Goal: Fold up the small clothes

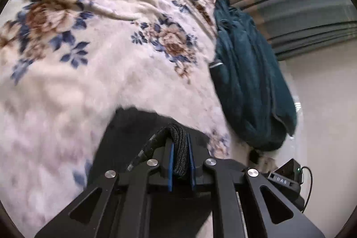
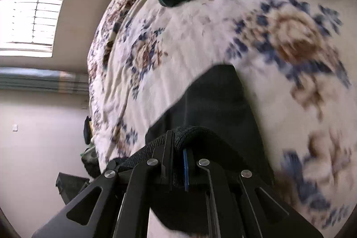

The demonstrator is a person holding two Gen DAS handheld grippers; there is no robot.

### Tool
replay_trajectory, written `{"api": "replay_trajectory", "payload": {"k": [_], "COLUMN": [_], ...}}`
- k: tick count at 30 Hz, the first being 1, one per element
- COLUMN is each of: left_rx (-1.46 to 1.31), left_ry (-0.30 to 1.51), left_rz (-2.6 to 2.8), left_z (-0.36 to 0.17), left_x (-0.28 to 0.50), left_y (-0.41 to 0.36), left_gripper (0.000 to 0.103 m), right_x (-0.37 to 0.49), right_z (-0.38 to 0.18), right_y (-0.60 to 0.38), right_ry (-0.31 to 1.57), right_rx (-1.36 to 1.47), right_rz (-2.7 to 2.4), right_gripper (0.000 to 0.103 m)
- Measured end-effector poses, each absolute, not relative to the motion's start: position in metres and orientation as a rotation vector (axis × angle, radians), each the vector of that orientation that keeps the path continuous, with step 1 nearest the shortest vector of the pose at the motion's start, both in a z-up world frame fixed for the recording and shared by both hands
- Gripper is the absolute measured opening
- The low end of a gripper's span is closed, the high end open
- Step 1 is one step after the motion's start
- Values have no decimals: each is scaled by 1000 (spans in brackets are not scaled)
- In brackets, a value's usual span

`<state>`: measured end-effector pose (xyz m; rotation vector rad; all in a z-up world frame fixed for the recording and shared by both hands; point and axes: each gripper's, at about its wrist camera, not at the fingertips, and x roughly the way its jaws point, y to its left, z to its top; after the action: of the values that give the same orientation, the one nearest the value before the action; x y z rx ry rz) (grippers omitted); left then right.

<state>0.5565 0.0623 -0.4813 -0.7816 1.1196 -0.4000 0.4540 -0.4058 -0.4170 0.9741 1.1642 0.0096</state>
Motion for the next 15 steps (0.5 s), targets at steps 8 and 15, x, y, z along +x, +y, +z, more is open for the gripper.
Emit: {"api": "replay_trajectory", "payload": {"k": [8,15], "left_rx": [-1007,-735], "left_ry": [1240,1197], "left_rz": [-418,-427], "left_z": [-538,-507], "left_x": [598,591], "left_y": [80,88], "left_gripper": [42,63], "right_x": [489,467], "right_z": [-461,-449], "right_y": [-438,-457], "right_ry": [1148,1183], "right_rx": [1119,955], "right_rz": [109,17], "right_gripper": [44,54]}}
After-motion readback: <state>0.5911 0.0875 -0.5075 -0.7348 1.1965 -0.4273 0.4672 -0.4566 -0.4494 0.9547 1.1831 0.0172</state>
